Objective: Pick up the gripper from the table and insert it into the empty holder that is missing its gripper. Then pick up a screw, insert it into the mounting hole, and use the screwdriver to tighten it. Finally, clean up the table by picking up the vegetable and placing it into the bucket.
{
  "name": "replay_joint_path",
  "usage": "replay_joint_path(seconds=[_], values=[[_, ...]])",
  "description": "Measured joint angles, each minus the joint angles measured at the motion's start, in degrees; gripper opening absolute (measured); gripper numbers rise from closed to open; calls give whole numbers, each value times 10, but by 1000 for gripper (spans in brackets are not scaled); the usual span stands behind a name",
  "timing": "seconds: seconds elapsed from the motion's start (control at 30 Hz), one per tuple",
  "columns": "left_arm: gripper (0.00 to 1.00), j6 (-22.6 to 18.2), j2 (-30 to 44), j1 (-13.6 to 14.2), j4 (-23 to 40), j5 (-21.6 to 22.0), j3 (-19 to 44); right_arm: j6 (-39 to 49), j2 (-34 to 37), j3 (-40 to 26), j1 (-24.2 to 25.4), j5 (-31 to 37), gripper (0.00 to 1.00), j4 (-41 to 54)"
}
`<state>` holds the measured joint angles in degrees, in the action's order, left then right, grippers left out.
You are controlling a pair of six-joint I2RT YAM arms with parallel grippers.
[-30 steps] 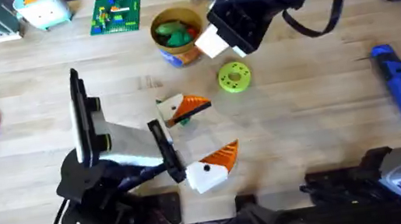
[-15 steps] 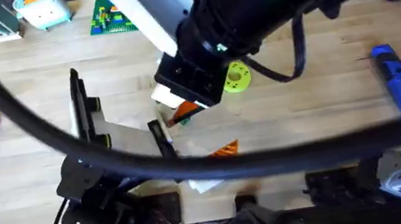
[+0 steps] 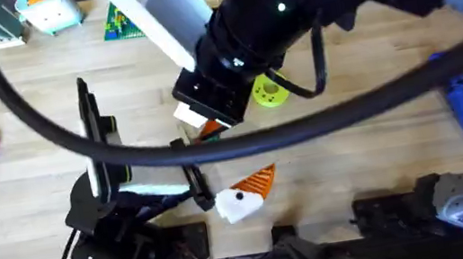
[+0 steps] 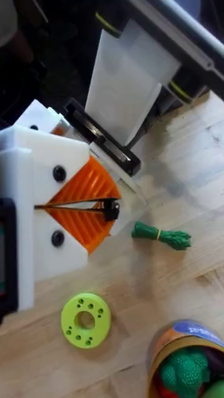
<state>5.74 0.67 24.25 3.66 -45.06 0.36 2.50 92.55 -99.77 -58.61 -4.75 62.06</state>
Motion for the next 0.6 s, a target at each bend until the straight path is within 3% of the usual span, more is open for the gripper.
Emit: replay_joint_path(seconds=[0.6], values=[[993,-6,0,0,0,0,0,-4,19,0,-4,0,7,19]])
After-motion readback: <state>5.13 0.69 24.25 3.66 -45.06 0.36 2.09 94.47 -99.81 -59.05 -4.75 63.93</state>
